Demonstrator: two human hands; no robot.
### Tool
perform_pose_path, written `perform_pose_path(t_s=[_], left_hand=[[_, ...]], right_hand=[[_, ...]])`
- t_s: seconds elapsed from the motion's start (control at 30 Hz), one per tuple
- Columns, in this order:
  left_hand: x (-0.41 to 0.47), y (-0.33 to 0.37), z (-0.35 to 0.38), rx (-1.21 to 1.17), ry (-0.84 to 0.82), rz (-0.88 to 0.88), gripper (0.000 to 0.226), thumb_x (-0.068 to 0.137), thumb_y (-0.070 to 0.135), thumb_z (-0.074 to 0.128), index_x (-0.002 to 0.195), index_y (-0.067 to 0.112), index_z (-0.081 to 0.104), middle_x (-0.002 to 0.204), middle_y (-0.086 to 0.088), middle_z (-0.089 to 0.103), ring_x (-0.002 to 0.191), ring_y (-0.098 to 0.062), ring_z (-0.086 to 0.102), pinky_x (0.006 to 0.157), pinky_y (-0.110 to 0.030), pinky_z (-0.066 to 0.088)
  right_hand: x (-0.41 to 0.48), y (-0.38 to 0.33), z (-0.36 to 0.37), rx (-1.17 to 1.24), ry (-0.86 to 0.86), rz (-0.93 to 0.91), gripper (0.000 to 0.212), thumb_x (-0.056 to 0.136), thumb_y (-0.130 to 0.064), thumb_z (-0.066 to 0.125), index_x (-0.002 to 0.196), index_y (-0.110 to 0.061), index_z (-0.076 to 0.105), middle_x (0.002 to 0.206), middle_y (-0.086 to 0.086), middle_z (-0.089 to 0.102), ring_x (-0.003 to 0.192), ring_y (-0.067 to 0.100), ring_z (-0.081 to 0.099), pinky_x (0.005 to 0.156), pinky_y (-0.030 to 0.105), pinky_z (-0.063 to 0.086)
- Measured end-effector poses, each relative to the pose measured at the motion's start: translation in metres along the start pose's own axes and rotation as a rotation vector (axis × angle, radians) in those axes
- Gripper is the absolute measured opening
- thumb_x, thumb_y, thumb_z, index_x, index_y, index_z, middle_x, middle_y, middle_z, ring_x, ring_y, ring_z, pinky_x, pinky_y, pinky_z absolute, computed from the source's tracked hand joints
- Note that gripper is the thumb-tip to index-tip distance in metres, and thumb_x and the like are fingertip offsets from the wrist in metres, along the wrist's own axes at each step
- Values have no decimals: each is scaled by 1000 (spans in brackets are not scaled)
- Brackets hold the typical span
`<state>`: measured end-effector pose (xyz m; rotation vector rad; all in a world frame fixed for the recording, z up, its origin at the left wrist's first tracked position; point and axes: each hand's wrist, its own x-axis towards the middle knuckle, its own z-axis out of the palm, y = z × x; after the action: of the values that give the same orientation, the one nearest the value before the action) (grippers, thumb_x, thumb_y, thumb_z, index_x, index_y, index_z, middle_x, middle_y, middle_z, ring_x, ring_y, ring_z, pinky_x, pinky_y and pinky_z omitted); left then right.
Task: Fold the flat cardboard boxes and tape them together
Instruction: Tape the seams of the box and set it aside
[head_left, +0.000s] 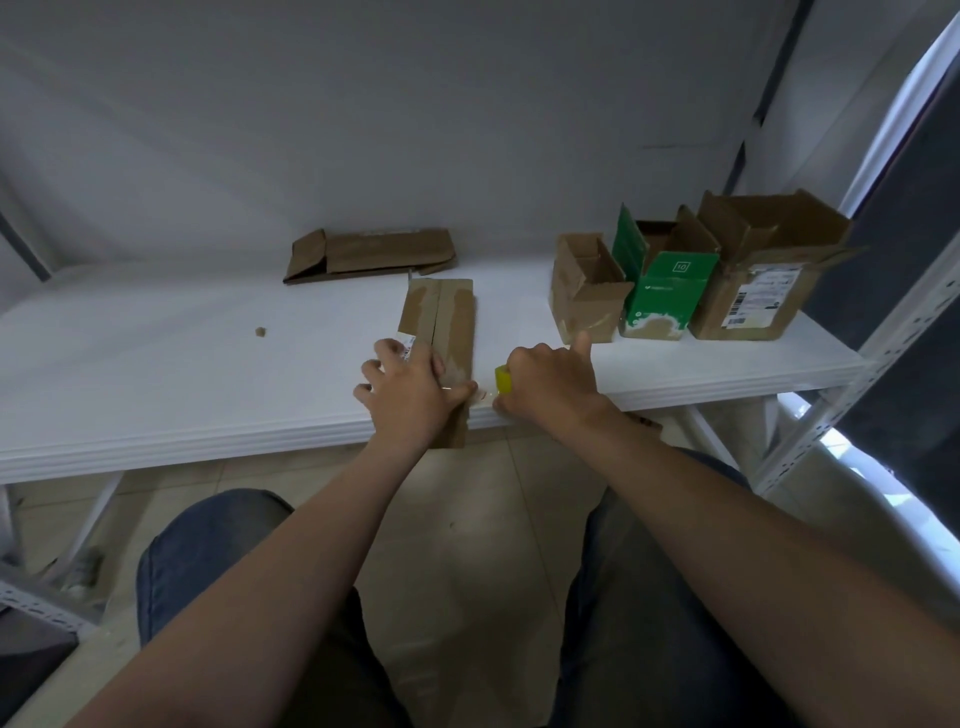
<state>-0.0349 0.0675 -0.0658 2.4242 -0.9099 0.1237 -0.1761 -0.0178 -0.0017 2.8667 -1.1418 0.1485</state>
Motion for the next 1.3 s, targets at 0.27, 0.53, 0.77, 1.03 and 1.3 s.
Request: perform_pose_path(t_s=[0.27, 0.53, 0.77, 1.03, 1.3], left_hand=[[2, -17, -21, -228, -80, 67, 51, 63, 49, 86, 91, 22, 54, 126, -8, 40, 100, -28, 59, 73, -29, 44], [4, -15, -60, -260, -99, 100, 40, 62, 44, 86, 92, 25, 68, 113, -5, 60, 111, -22, 57, 80, -30, 41], [7, -6, -96, -212, -118, 147, 26, 67, 40, 83, 82, 25, 68, 85, 11, 61, 95, -19, 60, 73, -31, 44], [18, -5, -126, -136, -250, 264, 28, 66, 45, 85, 81, 28, 69, 91, 11, 70, 93, -14, 65, 74, -30, 50], [36, 26, -163, -43, -227, 457, 25, 68, 47, 85, 81, 30, 72, 103, 2, 60, 97, -18, 59, 86, -33, 49]], right_hand=[[5, -21, 1, 42, 28, -40, 31, 91, -48, 63, 83, -21, 51, 78, -3, 54, 77, 23, 55, 107, 49, 19], [1, -38, -19, 74, 111, -14, 38, 90, -45, 60, 66, -25, 39, 67, -4, 48, 67, 22, 50, 98, 46, 22], [-4, -41, -37, -16, 141, -13, 33, 89, -40, 62, 68, -25, 44, 70, -4, 53, 67, 22, 50, 98, 47, 23], [-12, -16, -39, 46, 155, -61, 38, 88, -60, 66, 83, -23, 58, 83, -1, 64, 84, 24, 61, 97, 47, 24], [-9, -17, -47, 357, 100, 13, 69, 74, -65, 71, 125, -28, 43, 115, -2, 67, 111, 27, 61, 101, 50, 29]])
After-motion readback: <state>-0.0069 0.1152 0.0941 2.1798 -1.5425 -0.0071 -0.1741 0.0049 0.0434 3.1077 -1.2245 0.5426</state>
